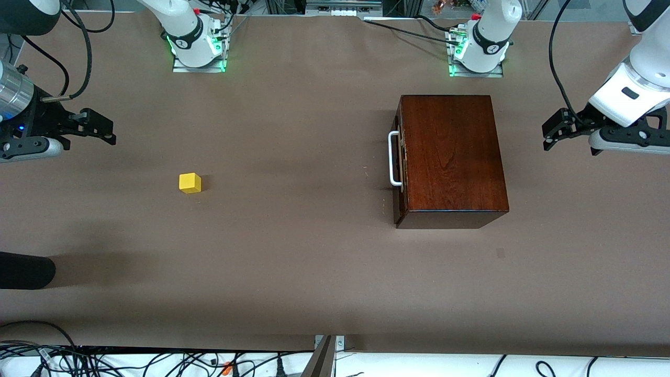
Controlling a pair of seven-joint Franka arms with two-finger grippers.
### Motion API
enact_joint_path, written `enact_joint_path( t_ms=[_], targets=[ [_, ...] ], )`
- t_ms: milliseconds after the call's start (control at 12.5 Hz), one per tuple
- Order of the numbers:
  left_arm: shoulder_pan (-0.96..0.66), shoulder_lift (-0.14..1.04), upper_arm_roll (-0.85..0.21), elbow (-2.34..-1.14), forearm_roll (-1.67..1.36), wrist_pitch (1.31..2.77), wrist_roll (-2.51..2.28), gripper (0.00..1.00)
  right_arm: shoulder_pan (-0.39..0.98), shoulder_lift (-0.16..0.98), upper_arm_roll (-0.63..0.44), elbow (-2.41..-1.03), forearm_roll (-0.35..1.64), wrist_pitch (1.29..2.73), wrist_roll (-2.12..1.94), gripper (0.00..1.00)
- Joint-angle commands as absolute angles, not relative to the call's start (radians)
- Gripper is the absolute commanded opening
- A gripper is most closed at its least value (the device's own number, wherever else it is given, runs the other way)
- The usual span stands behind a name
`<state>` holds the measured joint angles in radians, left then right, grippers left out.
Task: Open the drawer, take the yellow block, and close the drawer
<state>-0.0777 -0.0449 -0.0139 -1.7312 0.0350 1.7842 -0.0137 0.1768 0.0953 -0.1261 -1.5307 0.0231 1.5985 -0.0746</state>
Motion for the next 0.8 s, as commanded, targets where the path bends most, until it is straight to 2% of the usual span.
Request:
enact_joint_path(
  t_ms=[0,160,321,722],
  targets=[
    [-0.074,-0.048,-0.017,-1.720,0.018,1.761,-0.031,1.00,0.173,0.107,-0.127,-1.503,0.025,1.577,-0.060,1.00],
    [-0.060,-0.028,-0.015,-1.691,0.018,1.752,-0.026,1.00,0.173,0.109,-0.127,-1.503,0.025,1.586,-0.060,1.00],
    [-0.057,0.023,-0.018,-1.613,0.018,1.677,-0.028,1.00,0.173,0.113,-0.127,-1.502,0.025,1.592,-0.067,1.00],
    [-0.057,0.032,-0.025,-1.603,0.018,1.666,-0.021,1.00,0.172,0.115,-0.127,-1.502,0.025,1.597,-0.074,1.00]
  ],
)
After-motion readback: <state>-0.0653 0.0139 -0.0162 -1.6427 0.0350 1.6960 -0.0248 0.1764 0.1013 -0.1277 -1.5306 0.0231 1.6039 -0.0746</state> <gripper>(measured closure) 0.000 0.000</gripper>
